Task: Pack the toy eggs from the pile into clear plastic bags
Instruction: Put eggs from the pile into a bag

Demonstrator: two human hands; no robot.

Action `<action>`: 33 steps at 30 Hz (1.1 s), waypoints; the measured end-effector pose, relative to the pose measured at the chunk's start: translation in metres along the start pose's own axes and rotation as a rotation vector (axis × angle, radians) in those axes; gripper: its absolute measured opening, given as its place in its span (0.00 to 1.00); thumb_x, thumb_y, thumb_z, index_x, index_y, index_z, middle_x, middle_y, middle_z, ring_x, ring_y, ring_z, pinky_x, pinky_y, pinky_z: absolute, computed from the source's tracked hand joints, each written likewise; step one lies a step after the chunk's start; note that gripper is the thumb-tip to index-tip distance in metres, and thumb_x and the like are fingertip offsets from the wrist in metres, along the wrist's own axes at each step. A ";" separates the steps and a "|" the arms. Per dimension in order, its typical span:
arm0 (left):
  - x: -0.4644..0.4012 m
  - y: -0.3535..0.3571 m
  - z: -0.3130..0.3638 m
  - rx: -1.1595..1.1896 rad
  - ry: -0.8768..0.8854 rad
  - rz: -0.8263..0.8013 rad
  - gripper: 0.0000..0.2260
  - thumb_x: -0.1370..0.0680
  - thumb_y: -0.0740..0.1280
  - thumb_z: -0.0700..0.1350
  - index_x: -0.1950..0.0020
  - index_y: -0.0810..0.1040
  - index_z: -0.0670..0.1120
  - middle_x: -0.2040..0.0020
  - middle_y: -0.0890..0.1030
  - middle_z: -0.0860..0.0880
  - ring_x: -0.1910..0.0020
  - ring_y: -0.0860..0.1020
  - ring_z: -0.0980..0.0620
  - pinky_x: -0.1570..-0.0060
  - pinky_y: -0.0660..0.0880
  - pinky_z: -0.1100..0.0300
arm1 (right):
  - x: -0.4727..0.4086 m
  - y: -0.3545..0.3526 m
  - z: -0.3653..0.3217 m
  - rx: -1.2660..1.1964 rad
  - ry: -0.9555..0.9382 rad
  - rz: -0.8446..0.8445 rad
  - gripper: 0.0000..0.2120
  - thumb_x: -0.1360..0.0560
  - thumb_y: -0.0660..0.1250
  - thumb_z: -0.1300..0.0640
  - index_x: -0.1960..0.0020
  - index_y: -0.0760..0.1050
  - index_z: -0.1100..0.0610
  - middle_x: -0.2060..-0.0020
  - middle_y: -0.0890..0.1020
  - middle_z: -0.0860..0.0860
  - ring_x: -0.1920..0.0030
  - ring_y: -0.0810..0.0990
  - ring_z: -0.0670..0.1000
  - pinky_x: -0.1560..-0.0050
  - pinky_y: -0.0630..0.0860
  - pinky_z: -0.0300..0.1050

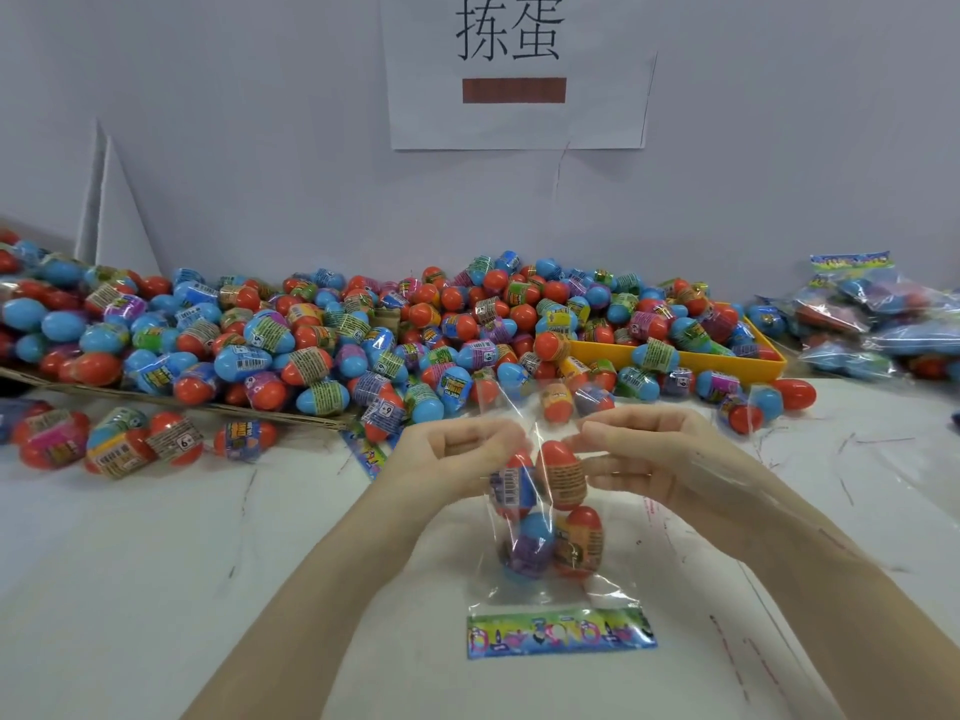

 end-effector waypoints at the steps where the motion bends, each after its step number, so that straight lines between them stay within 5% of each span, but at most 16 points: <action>1: 0.000 -0.003 -0.001 0.006 -0.020 -0.003 0.12 0.35 0.70 0.53 0.56 0.84 0.48 0.56 0.85 0.49 0.55 0.83 0.53 0.57 0.79 0.64 | 0.000 -0.001 0.000 -0.008 0.003 0.006 0.10 0.41 0.72 0.55 0.61 0.83 0.58 0.60 0.85 0.55 0.66 0.83 0.50 0.66 0.79 0.37; 7: 0.002 -0.008 -0.001 -0.013 -0.028 0.015 0.07 0.28 0.68 0.41 0.62 0.85 0.48 0.61 0.85 0.47 0.63 0.83 0.54 0.66 0.76 0.68 | 0.000 -0.002 -0.001 -0.016 -0.003 -0.019 0.06 0.41 0.71 0.56 0.65 0.84 0.55 0.61 0.85 0.54 0.64 0.84 0.49 0.67 0.79 0.36; 16: 0.002 -0.020 0.008 -0.024 0.038 0.112 0.07 0.39 0.70 0.50 0.65 0.85 0.50 0.66 0.84 0.49 0.66 0.79 0.57 0.67 0.77 0.66 | 0.000 -0.009 -0.006 0.002 -0.073 0.021 0.06 0.42 0.71 0.59 0.66 0.84 0.55 0.63 0.85 0.56 0.64 0.84 0.53 0.69 0.79 0.37; 19: 0.003 -0.023 0.011 -0.064 0.079 0.116 0.04 0.34 0.71 0.45 0.67 0.85 0.52 0.69 0.83 0.50 0.69 0.79 0.58 0.69 0.76 0.67 | 0.001 -0.007 -0.007 0.004 -0.086 0.013 0.07 0.43 0.72 0.58 0.65 0.84 0.55 0.64 0.85 0.56 0.64 0.84 0.53 0.69 0.78 0.37; 22: 0.003 -0.029 0.013 -0.078 0.121 0.135 0.11 0.31 0.70 0.37 0.67 0.85 0.52 0.70 0.83 0.49 0.71 0.79 0.58 0.71 0.75 0.68 | 0.002 -0.006 -0.008 0.012 -0.104 0.008 0.06 0.42 0.71 0.59 0.65 0.84 0.54 0.65 0.85 0.56 0.65 0.84 0.52 0.69 0.78 0.37; 28: 0.002 -0.032 0.008 0.012 0.080 0.066 0.06 0.41 0.72 0.44 0.67 0.85 0.52 0.69 0.83 0.48 0.70 0.81 0.56 0.71 0.75 0.68 | 0.002 -0.006 -0.012 -0.008 -0.167 0.006 0.07 0.42 0.70 0.62 0.66 0.84 0.55 0.66 0.84 0.56 0.67 0.84 0.52 0.70 0.78 0.38; 33: 0.001 -0.031 0.003 0.049 0.035 -0.034 0.10 0.41 0.70 0.40 0.65 0.86 0.51 0.70 0.82 0.49 0.70 0.81 0.56 0.71 0.76 0.67 | 0.005 -0.001 -0.012 -0.001 -0.194 -0.085 0.10 0.41 0.69 0.64 0.64 0.84 0.54 0.65 0.85 0.55 0.65 0.84 0.52 0.67 0.80 0.38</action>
Point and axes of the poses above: each hand's wrist, its own x-axis away from the middle knuckle, its own y-axis out of the palm, z = x × y, the point moved 7 cm from there along -x, towards the middle knuckle
